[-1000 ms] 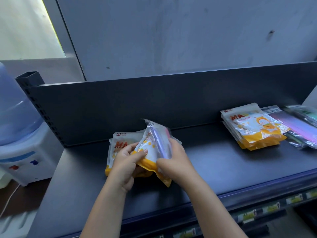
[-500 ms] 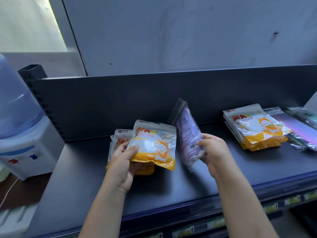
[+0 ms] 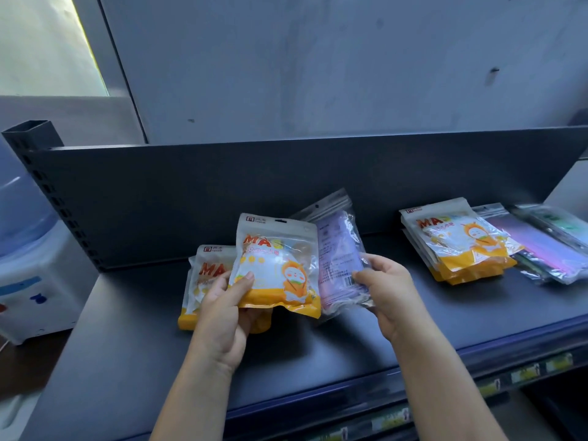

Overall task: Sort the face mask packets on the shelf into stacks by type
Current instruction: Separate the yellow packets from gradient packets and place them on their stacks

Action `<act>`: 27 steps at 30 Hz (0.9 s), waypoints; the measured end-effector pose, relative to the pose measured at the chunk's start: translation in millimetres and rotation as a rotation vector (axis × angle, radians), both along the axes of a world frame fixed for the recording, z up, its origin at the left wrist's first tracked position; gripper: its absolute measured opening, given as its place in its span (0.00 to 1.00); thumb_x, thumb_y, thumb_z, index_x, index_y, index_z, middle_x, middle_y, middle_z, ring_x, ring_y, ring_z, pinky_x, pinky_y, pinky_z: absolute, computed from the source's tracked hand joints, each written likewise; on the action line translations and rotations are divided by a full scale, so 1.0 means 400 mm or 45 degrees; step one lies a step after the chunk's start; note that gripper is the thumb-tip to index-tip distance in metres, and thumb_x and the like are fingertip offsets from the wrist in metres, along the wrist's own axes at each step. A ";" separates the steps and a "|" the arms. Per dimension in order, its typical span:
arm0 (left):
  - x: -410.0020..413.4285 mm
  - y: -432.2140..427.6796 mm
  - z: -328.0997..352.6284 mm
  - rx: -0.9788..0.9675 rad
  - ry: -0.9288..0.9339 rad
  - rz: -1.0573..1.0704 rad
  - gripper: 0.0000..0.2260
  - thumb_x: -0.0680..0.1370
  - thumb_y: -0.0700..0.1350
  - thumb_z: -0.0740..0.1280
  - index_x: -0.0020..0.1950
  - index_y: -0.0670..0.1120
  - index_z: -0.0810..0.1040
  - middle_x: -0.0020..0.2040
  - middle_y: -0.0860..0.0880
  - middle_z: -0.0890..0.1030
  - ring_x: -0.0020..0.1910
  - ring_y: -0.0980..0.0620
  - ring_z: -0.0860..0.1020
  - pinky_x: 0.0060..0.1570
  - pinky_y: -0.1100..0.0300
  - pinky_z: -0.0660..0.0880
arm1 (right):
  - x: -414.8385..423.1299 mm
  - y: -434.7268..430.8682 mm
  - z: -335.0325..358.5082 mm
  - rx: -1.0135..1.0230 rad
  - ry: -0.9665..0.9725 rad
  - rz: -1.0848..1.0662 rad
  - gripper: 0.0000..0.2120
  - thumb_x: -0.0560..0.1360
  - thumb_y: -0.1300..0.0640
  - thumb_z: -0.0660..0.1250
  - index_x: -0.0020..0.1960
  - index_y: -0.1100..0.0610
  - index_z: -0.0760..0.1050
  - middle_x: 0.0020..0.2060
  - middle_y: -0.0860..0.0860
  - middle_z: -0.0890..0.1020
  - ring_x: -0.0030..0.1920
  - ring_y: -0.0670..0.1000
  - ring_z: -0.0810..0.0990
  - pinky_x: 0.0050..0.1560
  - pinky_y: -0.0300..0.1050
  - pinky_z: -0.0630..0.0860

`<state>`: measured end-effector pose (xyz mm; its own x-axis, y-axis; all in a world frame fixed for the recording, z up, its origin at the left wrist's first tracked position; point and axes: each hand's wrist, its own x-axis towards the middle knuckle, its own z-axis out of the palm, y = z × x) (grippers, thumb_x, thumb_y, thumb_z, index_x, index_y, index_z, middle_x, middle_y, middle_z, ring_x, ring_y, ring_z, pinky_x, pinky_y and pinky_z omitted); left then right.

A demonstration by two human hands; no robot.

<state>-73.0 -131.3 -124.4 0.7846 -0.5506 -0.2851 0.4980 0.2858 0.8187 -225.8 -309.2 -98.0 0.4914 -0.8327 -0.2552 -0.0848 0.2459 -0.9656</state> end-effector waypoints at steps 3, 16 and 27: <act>-0.016 -0.018 0.004 -0.006 -0.015 -0.010 0.10 0.80 0.40 0.69 0.61 0.43 0.80 0.50 0.41 0.86 0.44 0.43 0.83 0.42 0.49 0.80 | -0.032 -0.031 0.014 -0.028 -0.092 -0.033 0.18 0.79 0.74 0.62 0.55 0.57 0.85 0.45 0.55 0.90 0.39 0.53 0.87 0.39 0.46 0.82; -0.270 -0.332 0.054 -0.161 -0.022 -0.020 0.15 0.80 0.38 0.67 0.66 0.36 0.77 0.61 0.37 0.84 0.58 0.40 0.84 0.49 0.53 0.85 | -0.339 -0.350 0.092 -0.145 -0.283 -0.054 0.19 0.81 0.74 0.61 0.61 0.56 0.83 0.51 0.55 0.90 0.48 0.54 0.89 0.47 0.49 0.86; -0.556 -0.701 0.088 -0.113 -0.201 0.157 0.11 0.82 0.38 0.66 0.63 0.37 0.78 0.56 0.40 0.86 0.53 0.43 0.86 0.43 0.56 0.83 | -0.638 -0.690 0.130 -0.240 -0.333 -0.143 0.20 0.80 0.74 0.62 0.51 0.55 0.86 0.47 0.54 0.90 0.42 0.51 0.89 0.38 0.44 0.85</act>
<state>-295.6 -411.8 -89.4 0.8787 -0.4649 -0.1081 0.3224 0.4112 0.8526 -480.8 -585.3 -46.1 0.4221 -0.9060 0.0310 0.1895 0.0547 -0.9804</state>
